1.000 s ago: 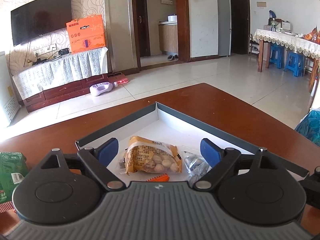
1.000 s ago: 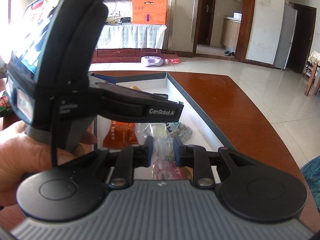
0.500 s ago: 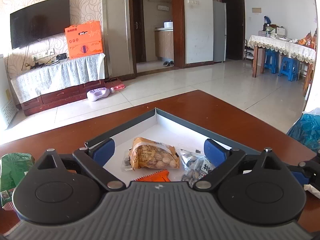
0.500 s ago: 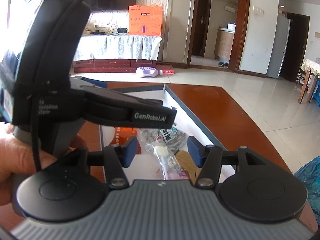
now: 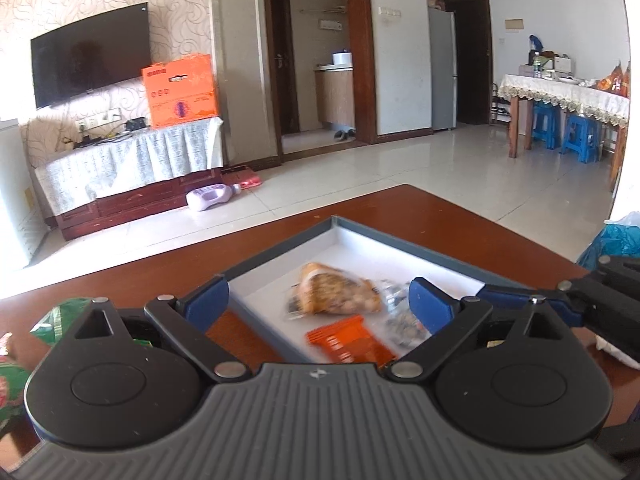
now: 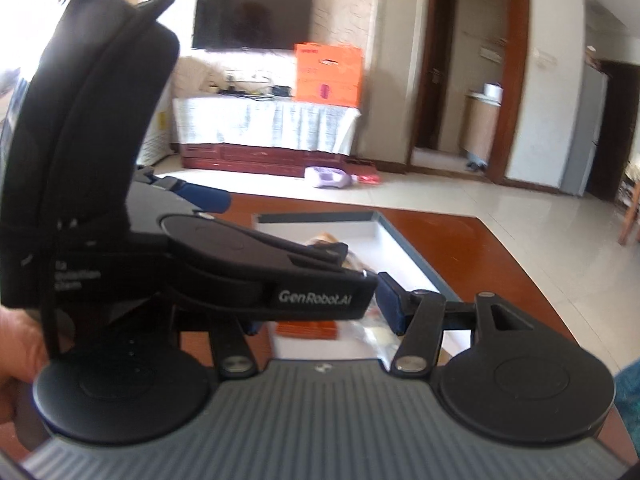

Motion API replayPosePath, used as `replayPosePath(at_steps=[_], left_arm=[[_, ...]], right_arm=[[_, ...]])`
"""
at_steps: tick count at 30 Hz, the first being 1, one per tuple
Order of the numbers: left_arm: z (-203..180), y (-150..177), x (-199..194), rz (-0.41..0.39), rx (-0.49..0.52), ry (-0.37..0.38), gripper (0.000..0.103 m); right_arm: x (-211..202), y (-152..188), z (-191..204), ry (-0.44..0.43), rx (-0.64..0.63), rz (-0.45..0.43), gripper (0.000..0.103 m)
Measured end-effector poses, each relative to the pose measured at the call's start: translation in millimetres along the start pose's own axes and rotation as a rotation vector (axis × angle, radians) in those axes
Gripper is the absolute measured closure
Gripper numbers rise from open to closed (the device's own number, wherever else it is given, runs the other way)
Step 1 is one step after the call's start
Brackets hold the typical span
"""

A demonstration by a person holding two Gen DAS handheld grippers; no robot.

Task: Organize snacks
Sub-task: 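Move both grippers back toward the remaining snacks on the table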

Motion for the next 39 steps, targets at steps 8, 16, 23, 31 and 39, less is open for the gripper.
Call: replayPosePath(at_steps=[8,16,23,31,39], left_arm=[[41,29,-24,0.037,-0.044,-0.046,0.004],[84,59,-46,0.064,-0.060,-0.104,0.004],[127,95,-63,0.104,-0.094,-0.151,0.004],[163,127,-69,0.126,-0.200,-0.164,0.004],[176,147,-60,0.153,-0.212,-0.157,0.004]], right_arm=[[-1,4,36,-0.074,-0.070,0.006,0.045],[12,10,68,-0.126,-0.096,0.054,0.045],[32,21,86,-0.141,-0.080,0.104,0.045],[63,27,107,-0.141,-0.035,0.146,0.046],[101,23,111,-0.091,0.039,0.189,0.057]])
Point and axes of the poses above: each gripper's, at about its wrist camera, not at the fingertips, and x roughly the way its jaws point, z to its left, y to its underside, the point moved 8 cm from there along x, roughly the way its jaws point, and after that the axes turned 14 degrees about x, right-handed, at the moved point
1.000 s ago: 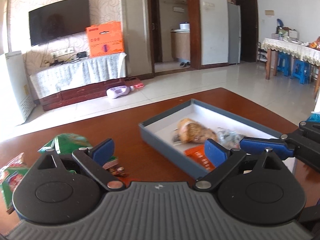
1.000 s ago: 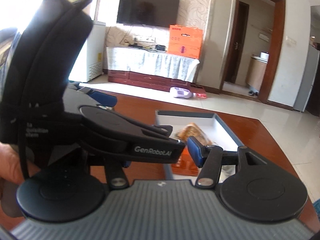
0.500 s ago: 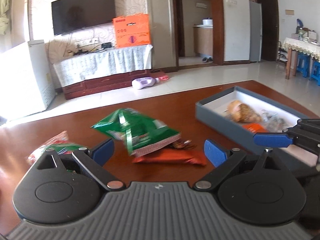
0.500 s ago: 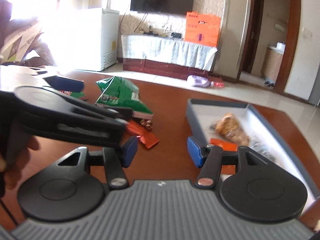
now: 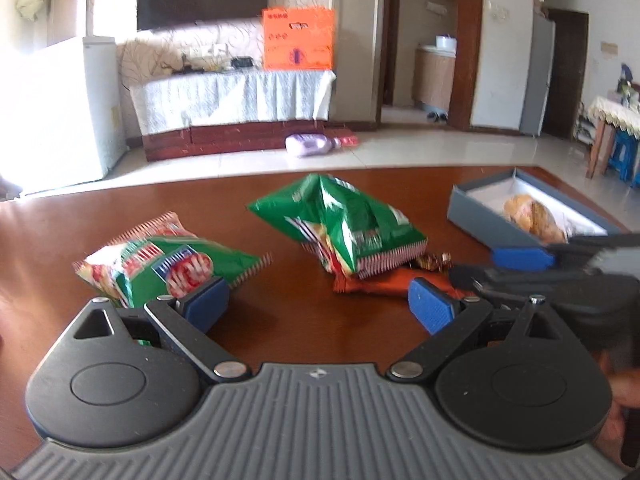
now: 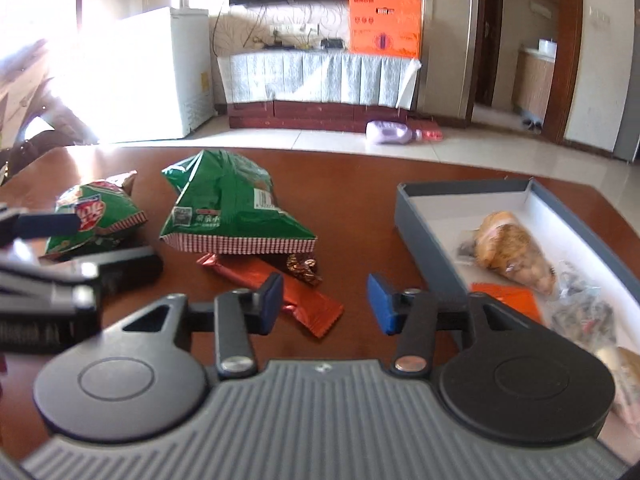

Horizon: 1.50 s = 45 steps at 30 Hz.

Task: Organize snacks
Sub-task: 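Move both grippers back toward the remaining snacks on the table, then grasp the gold-wrapped chocolate with the right gripper, then grasp orange wrapped bar with left gripper while right gripper holds chocolate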

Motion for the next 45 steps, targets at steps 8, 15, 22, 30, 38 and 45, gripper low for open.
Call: replayPosePath(at_steps=[8,15,22,30,38,45], left_arm=[[9,10,18,0.004,-0.018,0.019,0.004],[-1,9,26,-0.002,0.041,0.051,0.004],[-16,11,39,0.016,0.065,0.087,0.004],[-34,9,49,0.045,0.144,0.165,0.004],[16,7,56,0.079,-0.104,0.146,0.004],[-15,-3,60,0.073,-0.063,0.138,0.004]], right_arm=[[33,-6,9,-0.008,0.020,0.035,0.061],[52,-4,13,0.007,-0.003,0.061,0.063],[42,2,11,0.021,-0.048,0.039,0.077],[20,8,-11,0.017,0.000,0.068,0.077],[11,16,-11,-0.030,-0.052,0.077,0.077],[-16,41,31,-0.102,-0.218,0.084,0.077]])
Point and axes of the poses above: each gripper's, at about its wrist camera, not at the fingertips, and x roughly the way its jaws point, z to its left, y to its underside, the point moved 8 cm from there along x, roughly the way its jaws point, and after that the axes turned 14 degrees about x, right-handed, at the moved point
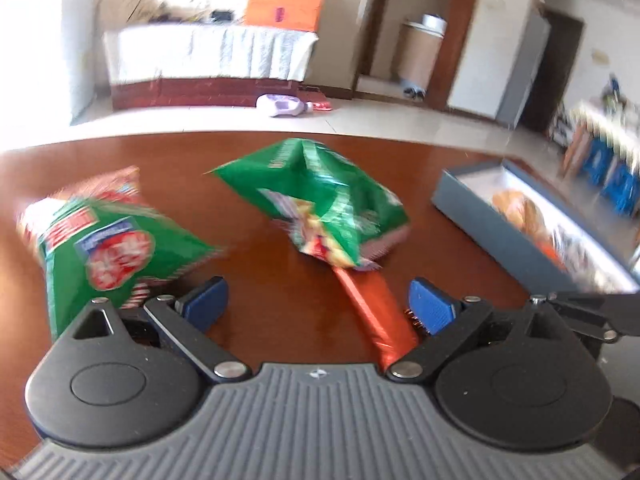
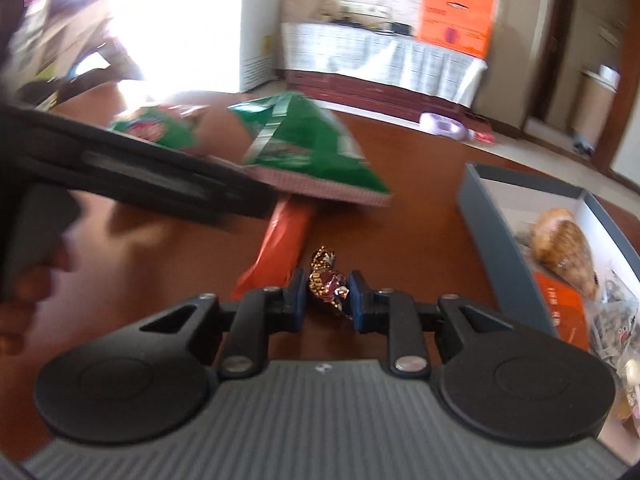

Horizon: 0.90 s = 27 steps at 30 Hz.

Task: Organize snacks
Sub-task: 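Grasp orange wrapped bar with left gripper while right gripper holds chocolate, then carry orange bar in left gripper and chocolate in right gripper toward box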

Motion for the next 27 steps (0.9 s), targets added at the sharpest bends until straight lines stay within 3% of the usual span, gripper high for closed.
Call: replayPosePath(at_steps=[5,9,13,16,18,21,27], left_arm=[[-39,-2,15,0.020,0.090,-0.044,0.004],[-54,-4,37,0.090,0.071,-0.091,0.005],[-60,-8,42,0.099,0.050,-0.131,0.005],[-59,-6,45,0.064,0.040,-0.157,0.035],[-58,-3,43,0.045,0.036,-0.167,0.069],[-59,-1,39,0.035,0.042,-0.153,0.078],[-58,9,27,0.034,0.036,-0.154,0.079]], right_arm=[[-18,8,-11,0.059,0.006,0.004,0.077],[-30,15,-28,0.086,0.050,-0.003,0.077],[-33,17,-43,0.089,0.100,-0.012,0.077],[-33,17,-50,0.084,0.133,-0.015,0.077],[-33,17,-50,0.081,0.132,-0.014,0.077],[-37,18,-49,0.072,0.128,-0.014,0.077],[-49,9,-47,0.069,0.127,-0.043,0.077]])
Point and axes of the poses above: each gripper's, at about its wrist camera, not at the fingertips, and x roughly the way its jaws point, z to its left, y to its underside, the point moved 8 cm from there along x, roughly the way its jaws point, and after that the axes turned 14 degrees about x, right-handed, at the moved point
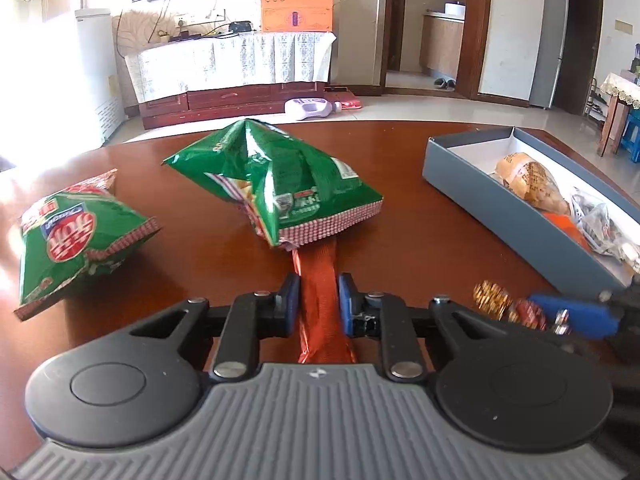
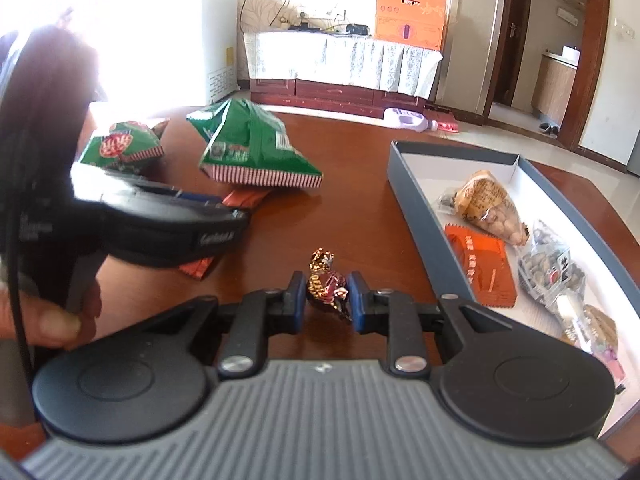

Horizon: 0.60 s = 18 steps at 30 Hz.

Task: Organize snacks
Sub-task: 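Carry orange bar in left gripper and chocolate in right gripper toward box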

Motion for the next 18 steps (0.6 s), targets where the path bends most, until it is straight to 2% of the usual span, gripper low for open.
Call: replayPosePath(at_steps=[7,11,18], left_arm=[[4,10,-19,-0.033,0.006,-0.001,0.079],[2,6,-31,-0.063,0.051,-0.029,0.079],[-11,-6,-49,-0.115,0.095,-0.019,0.079]], right_arm=[[-16,-17,1,-0.006,0.011,-0.074,0.077],[-25,-27,3,-0.020,0.010,-0.126,0.077],[-37,-40,1,-0.023,0.015,-0.169,0.077]])
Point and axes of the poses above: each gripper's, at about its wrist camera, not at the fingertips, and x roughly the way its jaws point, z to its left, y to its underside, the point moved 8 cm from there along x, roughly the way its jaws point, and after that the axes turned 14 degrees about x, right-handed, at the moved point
